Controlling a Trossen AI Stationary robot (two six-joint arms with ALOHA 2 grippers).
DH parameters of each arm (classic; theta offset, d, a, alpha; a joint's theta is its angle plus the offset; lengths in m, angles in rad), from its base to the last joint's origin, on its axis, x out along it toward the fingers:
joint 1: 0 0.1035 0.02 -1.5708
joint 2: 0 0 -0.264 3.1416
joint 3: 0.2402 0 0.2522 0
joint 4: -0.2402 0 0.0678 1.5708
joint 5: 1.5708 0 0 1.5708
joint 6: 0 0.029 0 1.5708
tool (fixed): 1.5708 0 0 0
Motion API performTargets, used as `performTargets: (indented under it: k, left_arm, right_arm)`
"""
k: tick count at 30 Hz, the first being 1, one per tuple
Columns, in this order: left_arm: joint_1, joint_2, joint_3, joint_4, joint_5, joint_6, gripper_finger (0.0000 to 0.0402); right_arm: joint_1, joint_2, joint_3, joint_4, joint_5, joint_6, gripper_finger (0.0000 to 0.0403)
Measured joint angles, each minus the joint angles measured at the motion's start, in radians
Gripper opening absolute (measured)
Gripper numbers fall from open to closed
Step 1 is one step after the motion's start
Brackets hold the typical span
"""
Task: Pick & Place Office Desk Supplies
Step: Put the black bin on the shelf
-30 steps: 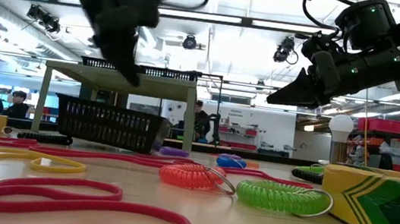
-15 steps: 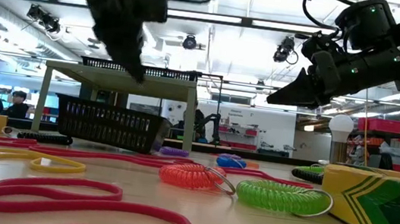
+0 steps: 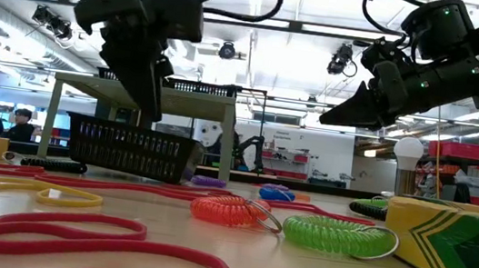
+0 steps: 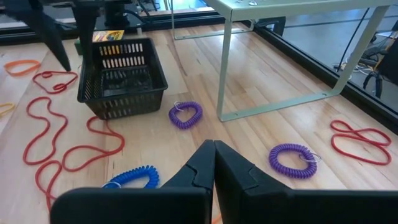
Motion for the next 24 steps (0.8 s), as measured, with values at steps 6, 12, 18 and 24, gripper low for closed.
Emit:
performTargets:
  k: [6, 12, 18, 24]
  left_arm:
    - [-0.009, 0.060, 0.015, -0.057, -0.012, -0.002, 0.0120]
    - [-0.015, 0.081, 0.015, -0.058, -0.023, -0.022, 0.0107]
    - [-0.018, 0.081, 0.015, -0.062, 0.023, -0.030, 0.0026]
    - [-0.048, 0.039, 0.084, -0.127, 0.017, -0.023, 0.0017]
  right_arm:
    - [0.000, 0.001, 0.000, 0.000, 0.000, 0.000, 0.0011]
    - [0.000, 0.002, 0.000, -0.008, 0.000, 0.000, 0.0011]
    - [0.000, 0.002, 0.000, -0.011, 0.000, -0.003, 0.0011]
    - [0.000, 0.002, 0.000, -0.015, 0.000, -0.007, 0.0011]
